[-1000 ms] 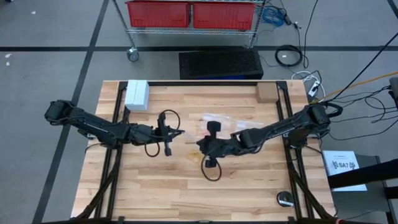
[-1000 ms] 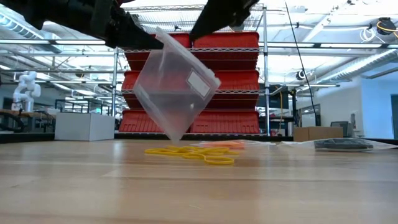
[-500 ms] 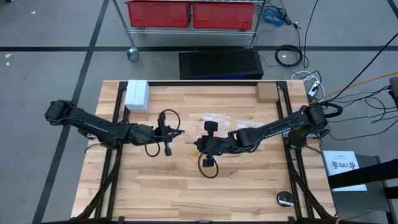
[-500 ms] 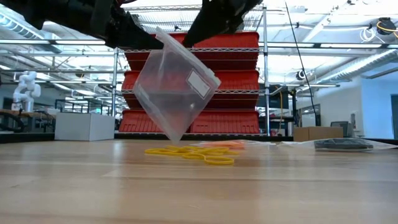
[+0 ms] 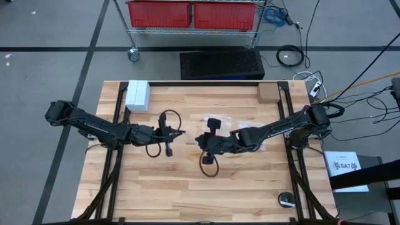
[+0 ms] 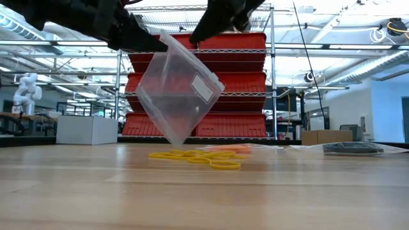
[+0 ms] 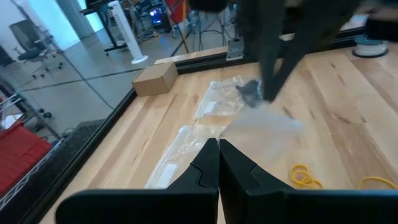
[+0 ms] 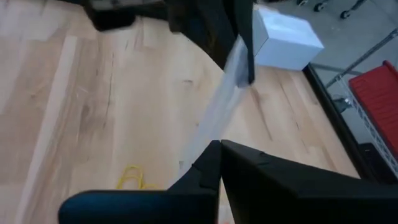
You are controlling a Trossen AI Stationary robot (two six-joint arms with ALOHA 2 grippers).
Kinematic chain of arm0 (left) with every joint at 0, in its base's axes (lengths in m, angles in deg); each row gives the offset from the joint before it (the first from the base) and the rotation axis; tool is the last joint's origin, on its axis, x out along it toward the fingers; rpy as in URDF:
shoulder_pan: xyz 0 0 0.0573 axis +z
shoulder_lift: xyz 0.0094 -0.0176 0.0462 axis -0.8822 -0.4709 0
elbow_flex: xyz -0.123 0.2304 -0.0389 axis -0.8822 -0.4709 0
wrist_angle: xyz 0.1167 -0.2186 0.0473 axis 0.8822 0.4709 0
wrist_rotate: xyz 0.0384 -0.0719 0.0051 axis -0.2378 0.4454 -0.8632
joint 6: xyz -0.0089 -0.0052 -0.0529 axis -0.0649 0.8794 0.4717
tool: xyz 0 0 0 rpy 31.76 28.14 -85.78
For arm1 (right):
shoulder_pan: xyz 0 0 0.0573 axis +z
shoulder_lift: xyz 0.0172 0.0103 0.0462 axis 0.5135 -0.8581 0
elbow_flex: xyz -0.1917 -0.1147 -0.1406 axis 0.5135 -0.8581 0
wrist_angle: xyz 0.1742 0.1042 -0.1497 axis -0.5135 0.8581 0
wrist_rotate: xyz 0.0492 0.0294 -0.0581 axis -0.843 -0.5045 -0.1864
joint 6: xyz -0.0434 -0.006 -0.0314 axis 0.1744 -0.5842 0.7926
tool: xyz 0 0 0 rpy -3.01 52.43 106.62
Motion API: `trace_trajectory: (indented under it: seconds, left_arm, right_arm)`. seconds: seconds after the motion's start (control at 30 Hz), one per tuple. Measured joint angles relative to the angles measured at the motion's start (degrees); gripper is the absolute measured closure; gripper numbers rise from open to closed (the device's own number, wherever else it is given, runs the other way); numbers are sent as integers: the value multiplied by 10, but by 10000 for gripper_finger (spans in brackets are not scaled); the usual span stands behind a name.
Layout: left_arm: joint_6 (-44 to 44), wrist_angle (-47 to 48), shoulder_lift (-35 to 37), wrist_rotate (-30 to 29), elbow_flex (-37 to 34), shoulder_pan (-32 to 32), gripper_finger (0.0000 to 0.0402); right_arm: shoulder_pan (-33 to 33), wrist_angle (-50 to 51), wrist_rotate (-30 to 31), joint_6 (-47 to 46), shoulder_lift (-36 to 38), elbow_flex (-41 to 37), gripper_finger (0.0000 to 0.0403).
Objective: Sort rubber bands
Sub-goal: Open the left transparent zip bag
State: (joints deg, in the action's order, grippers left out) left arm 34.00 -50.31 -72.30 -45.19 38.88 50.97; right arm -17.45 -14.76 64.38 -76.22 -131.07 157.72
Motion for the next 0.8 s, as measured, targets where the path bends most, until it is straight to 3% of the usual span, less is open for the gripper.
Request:
trace_trajectory:
  seconds: [0.2,0.57,0.8]
  left_arm:
    - [3,0,0,-7,0,0,402]
    - [3,-6,0,-24,0,0,402]
    - [13,-5,0,-28,0,0,401]
  right_arm:
    - [17,-7,17,-12,4,0,355]
    - [-8,-72,27,-5,-50,0,205]
    - [-25,-93,64,0,-58,0,198]
